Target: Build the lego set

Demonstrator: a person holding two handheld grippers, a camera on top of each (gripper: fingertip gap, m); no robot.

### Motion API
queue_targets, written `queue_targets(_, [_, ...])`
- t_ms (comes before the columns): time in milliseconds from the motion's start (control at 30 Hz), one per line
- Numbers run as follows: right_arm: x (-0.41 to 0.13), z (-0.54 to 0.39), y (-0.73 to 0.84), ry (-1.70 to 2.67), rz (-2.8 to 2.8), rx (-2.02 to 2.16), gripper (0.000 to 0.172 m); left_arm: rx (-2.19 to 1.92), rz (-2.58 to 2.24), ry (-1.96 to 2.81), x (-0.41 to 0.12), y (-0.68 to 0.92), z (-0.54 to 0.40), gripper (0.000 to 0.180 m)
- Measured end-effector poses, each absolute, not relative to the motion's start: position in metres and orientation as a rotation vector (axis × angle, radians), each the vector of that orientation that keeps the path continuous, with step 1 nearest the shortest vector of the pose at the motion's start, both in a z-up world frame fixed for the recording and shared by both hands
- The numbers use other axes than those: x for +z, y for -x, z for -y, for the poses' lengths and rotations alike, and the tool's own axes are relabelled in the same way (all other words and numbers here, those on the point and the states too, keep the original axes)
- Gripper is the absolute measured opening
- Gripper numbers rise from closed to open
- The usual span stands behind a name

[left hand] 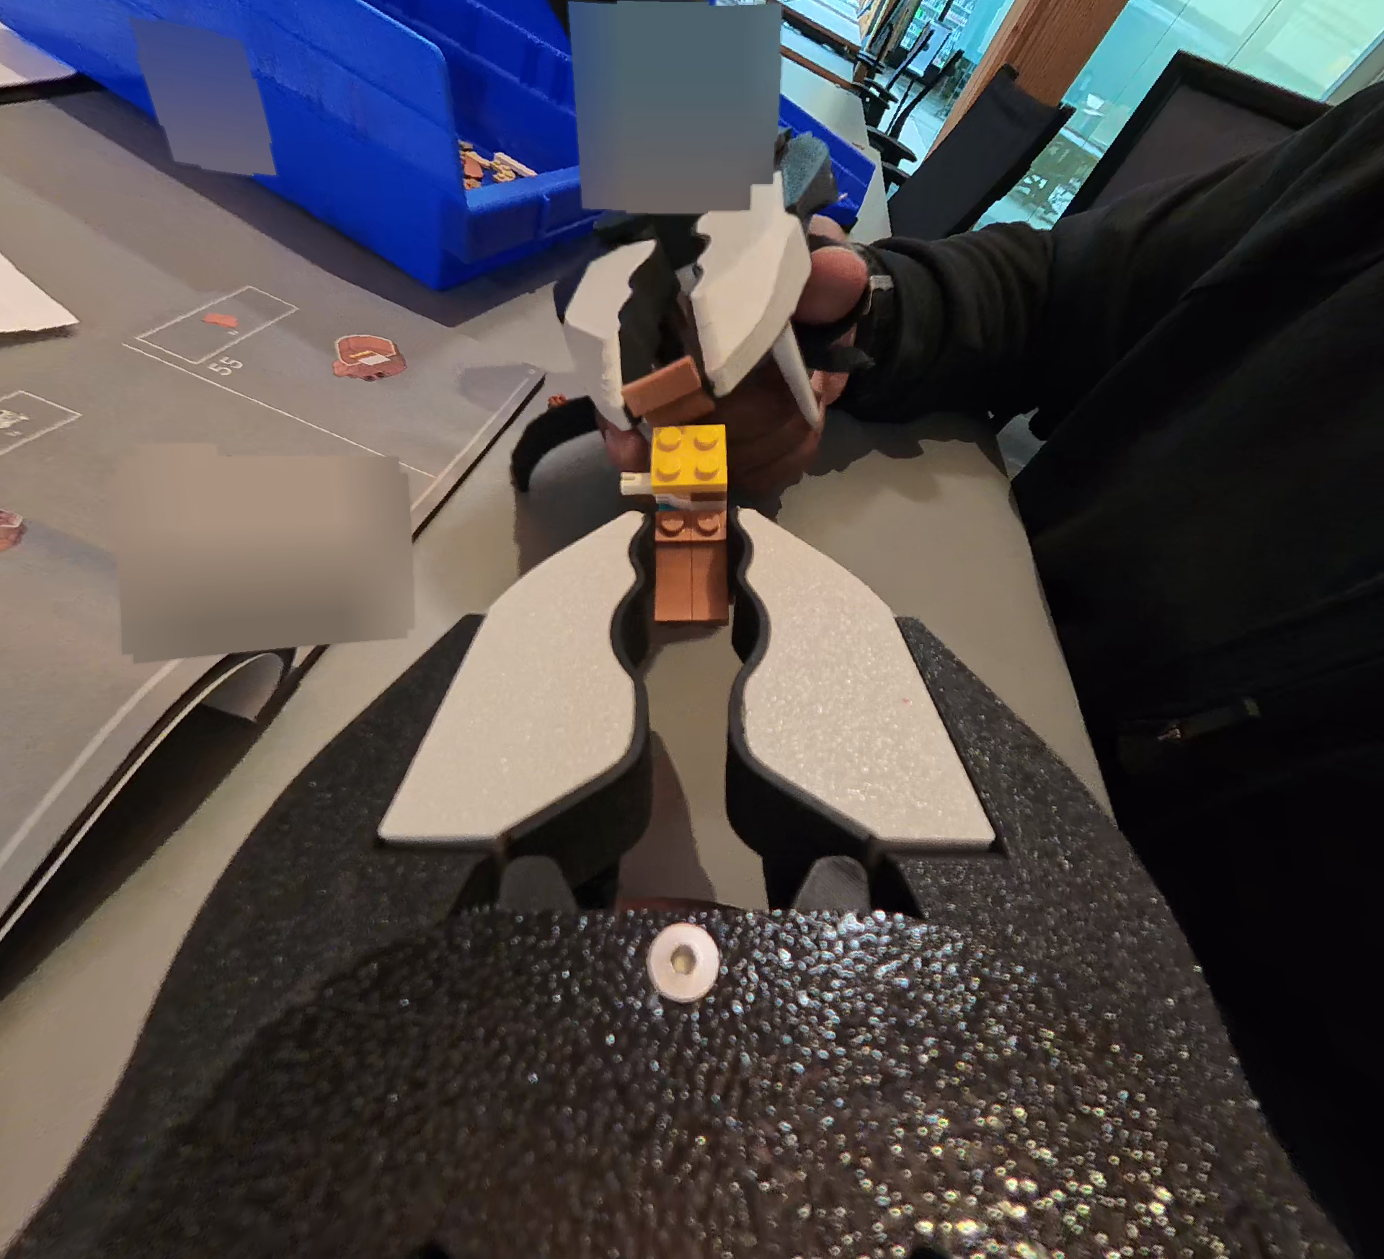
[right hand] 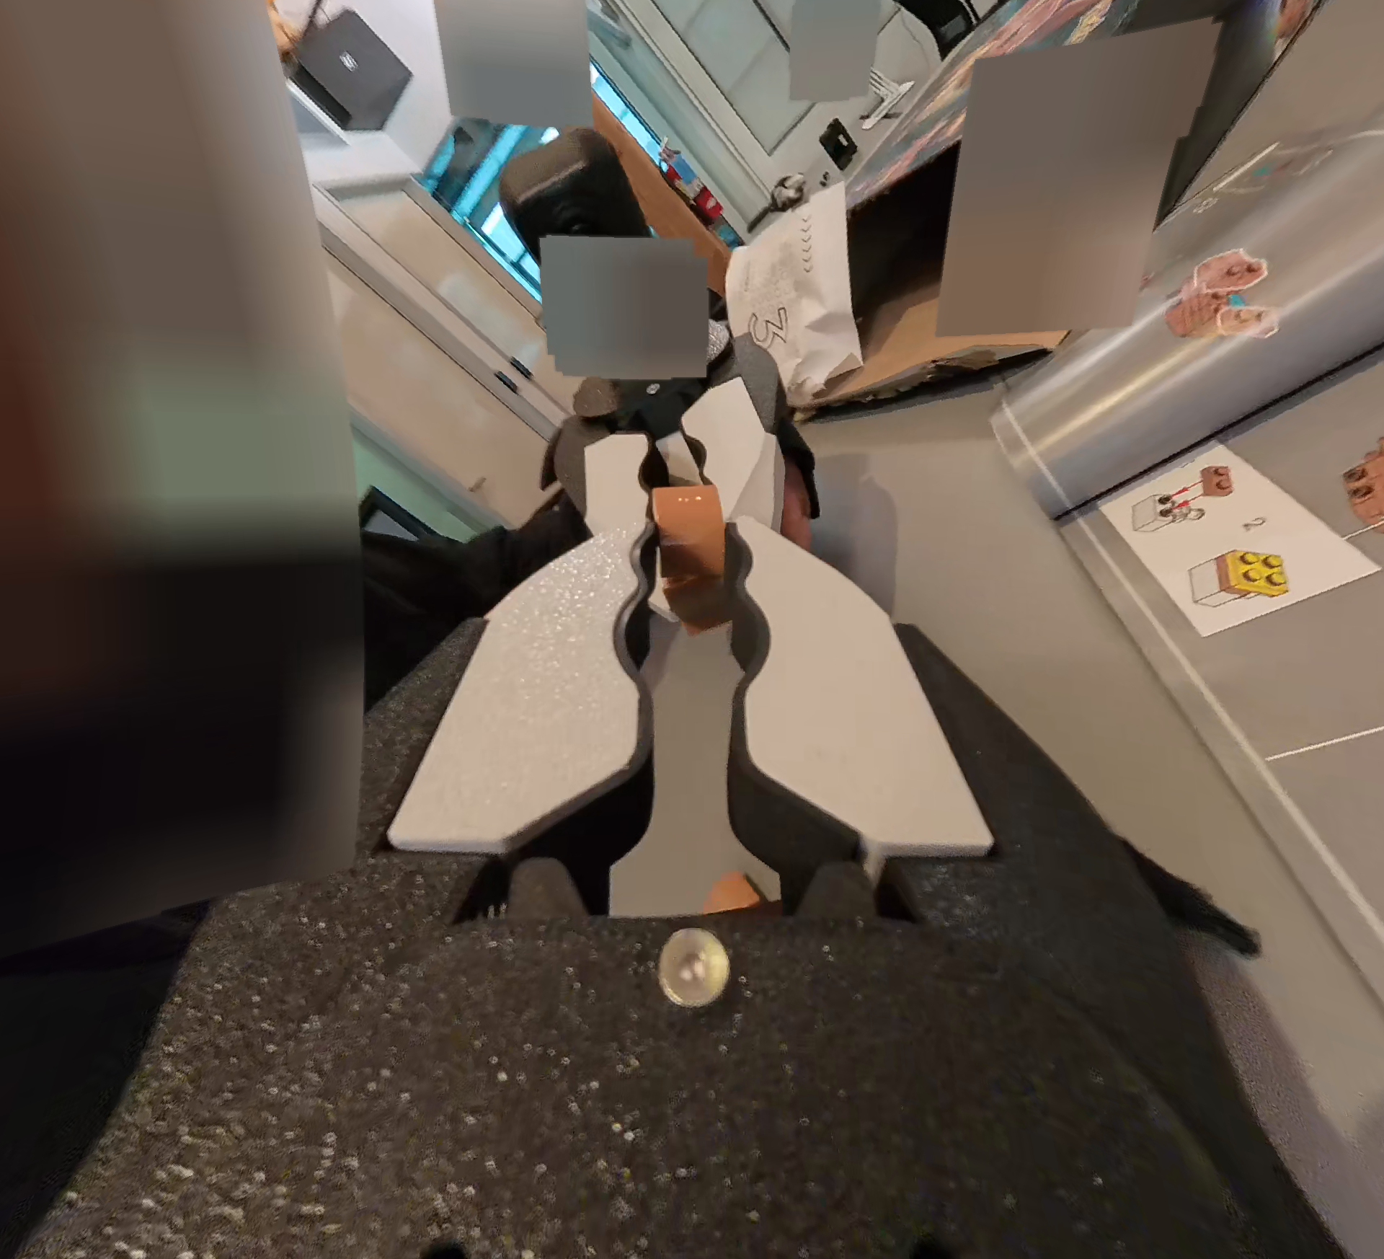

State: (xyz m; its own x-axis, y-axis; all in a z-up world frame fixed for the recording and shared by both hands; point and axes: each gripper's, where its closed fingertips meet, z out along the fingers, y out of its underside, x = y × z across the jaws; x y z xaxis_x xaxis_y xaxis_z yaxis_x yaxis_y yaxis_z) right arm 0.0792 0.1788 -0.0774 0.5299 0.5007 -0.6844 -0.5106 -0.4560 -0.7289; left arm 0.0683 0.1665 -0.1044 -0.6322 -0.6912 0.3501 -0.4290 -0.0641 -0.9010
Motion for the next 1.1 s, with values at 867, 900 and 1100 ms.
queue_targets(867, [-0.087,-0.169,-0.071,1.792,0.442,0.621,0.018,-1.586,-2.065,1.046,-0.111,-0.066,-0.161,0.017])
queue_targets(900, [-0.086,-0.169,-0.071,1.79,0.443,0.621,0.018,-1.588,-2.063,1.041,-0.111,-0.066,-0.161,0.017])
queue_targets(1100, [-0.084,-0.168,-0.071,1.777,0.449,0.627,0.019,-1.595,-2.051,1.015,-0.108,-0.066,-0.161,0.017])
